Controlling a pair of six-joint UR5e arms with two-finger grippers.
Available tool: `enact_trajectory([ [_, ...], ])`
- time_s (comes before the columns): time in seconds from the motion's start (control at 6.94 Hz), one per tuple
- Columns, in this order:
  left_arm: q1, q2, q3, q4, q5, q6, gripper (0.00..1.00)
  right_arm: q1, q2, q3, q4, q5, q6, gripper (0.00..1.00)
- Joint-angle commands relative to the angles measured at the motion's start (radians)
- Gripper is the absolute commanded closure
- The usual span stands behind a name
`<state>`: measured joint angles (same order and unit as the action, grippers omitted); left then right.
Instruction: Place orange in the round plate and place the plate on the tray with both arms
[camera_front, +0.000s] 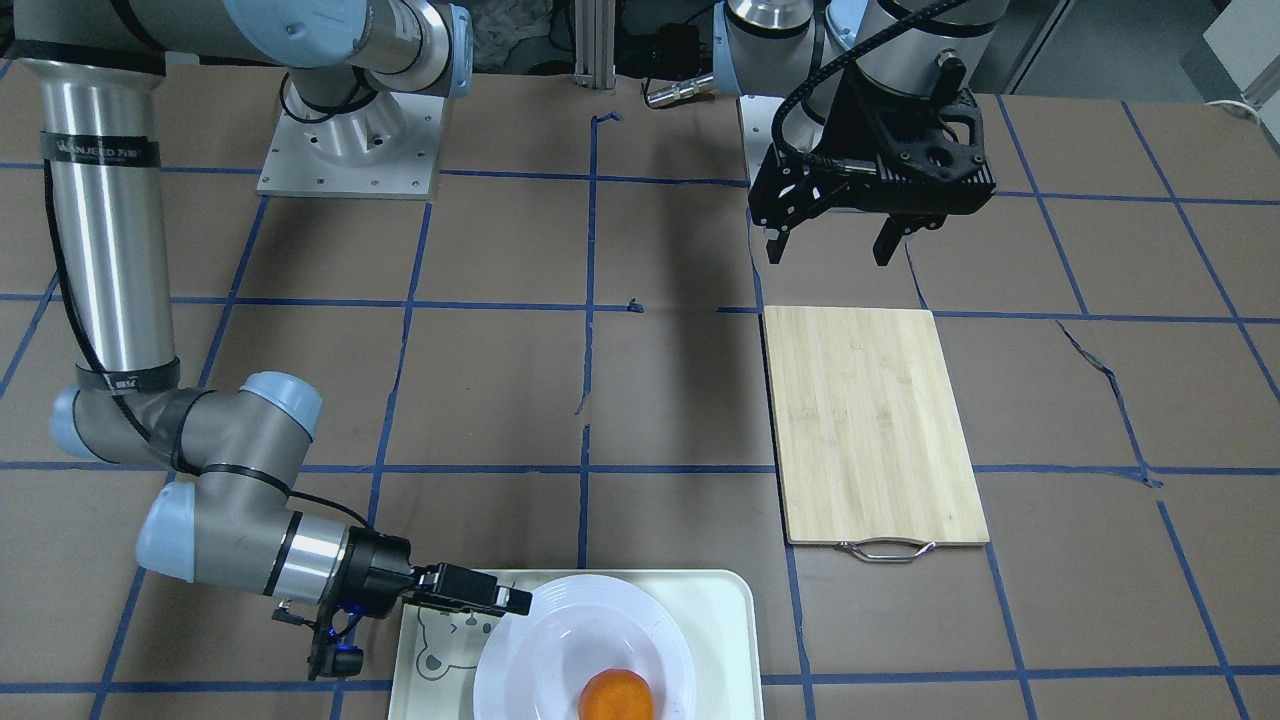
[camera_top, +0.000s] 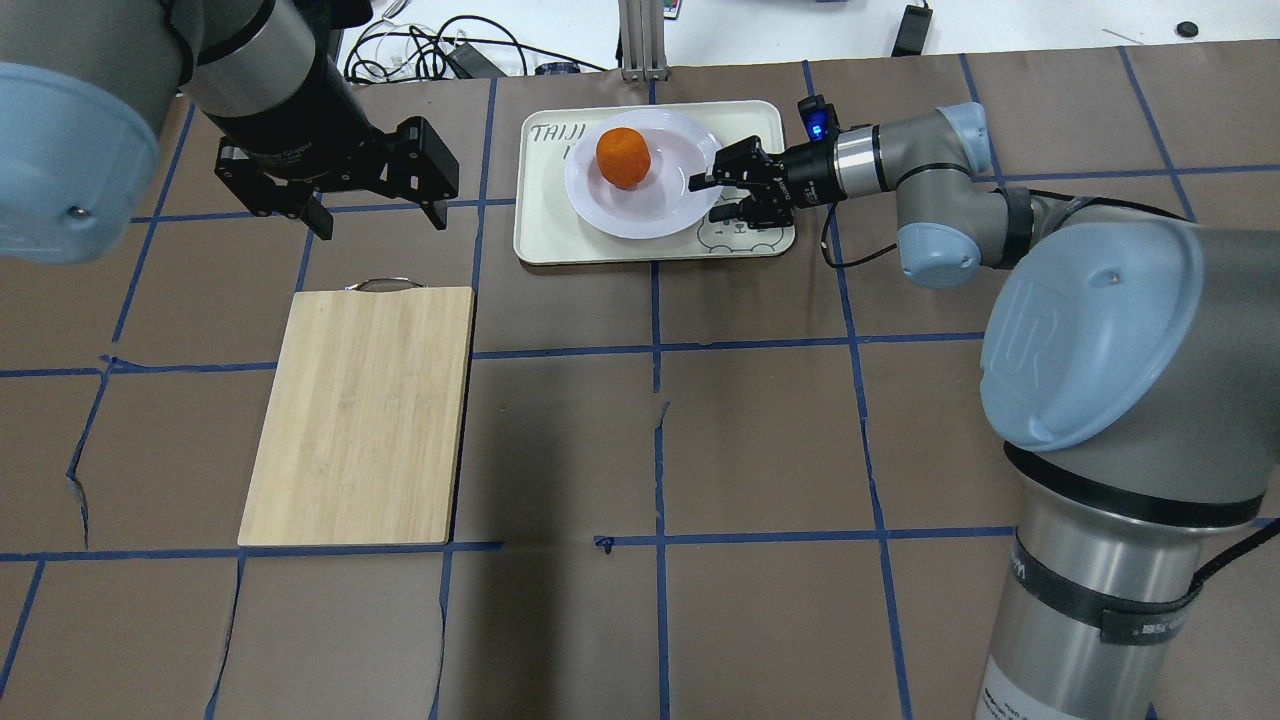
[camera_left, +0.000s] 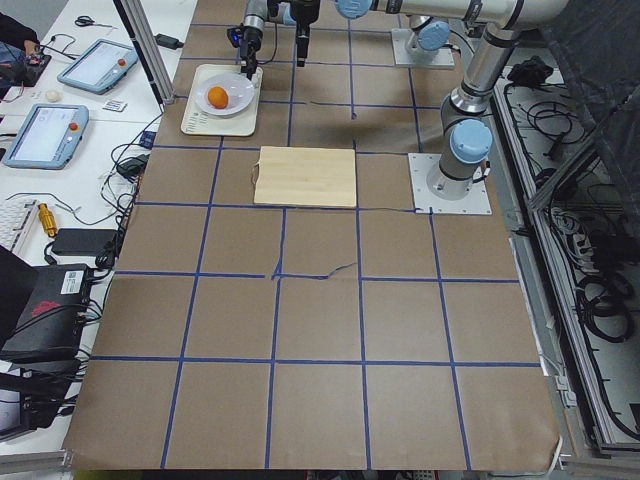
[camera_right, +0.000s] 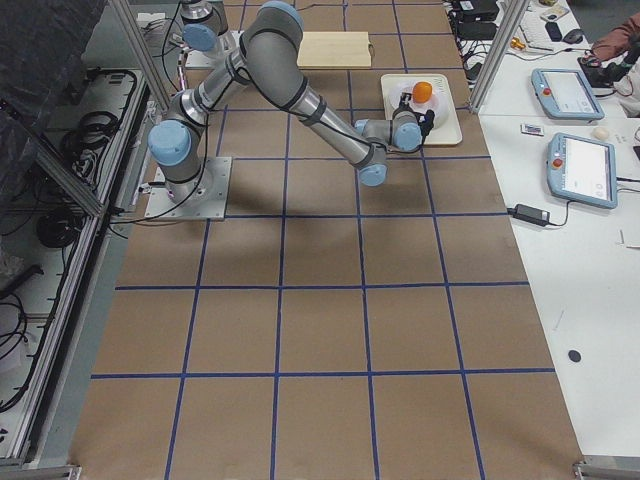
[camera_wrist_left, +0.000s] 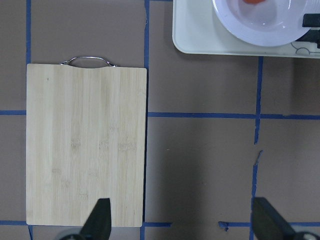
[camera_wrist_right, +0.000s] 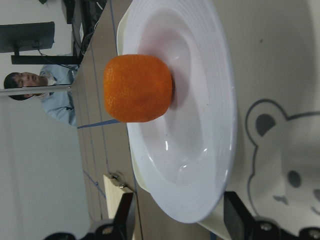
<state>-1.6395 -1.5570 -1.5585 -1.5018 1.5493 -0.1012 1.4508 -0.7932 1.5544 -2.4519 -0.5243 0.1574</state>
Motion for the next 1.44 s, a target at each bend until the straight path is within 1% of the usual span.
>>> enact_trajectory([
  [0.0, 0.000, 0.000, 0.000, 0.000, 0.000, 0.000, 0.00, -0.044, -0.160, -0.008, 0.204, -0.286, -0.004, 0.25],
  [0.14, 0.001, 0.000, 0.002, 0.000, 0.000, 0.000, 0.00, -0.044, -0.247, -0.010, 0.355, -0.460, -0.015, 0.25],
  [0.43, 0.001, 0.000, 0.000, 0.000, 0.000, 0.000, 0.00, -0.027, -0.419, -0.008, 0.504, -0.706, -0.015, 0.23],
  [0.58, 0.001, 0.002, 0.000, 0.000, 0.000, 0.000, 0.00, 0.026, -0.510, -0.011, 0.654, -0.791, -0.012, 0.22],
  [0.72, 0.001, 0.002, 0.000, 0.000, 0.000, 0.000, 0.00, 0.086, -0.568, -0.052, 0.747, -0.939, -0.013, 0.20],
  [0.86, 0.001, 0.002, 0.000, 0.000, 0.000, 0.000, 0.00, 0.118, -0.593, -0.130, 0.924, -1.052, -0.015, 0.20],
  [1.01, 0.001, 0.000, 0.000, 0.000, 0.000, 0.000, 0.00, 0.115, -0.595, -0.204, 1.073, -1.062, -0.013, 0.20],
  [1.15, 0.001, 0.002, 0.000, 0.000, 0.000, 0.000, 0.00, 0.115, -0.606, -0.262, 1.146, -1.074, -0.013, 0.17],
  [1.3, 0.001, 0.002, 0.000, 0.000, 0.000, 0.000, 0.00, 0.123, -0.615, -0.273, 1.148, -1.109, -0.013, 0.16],
])
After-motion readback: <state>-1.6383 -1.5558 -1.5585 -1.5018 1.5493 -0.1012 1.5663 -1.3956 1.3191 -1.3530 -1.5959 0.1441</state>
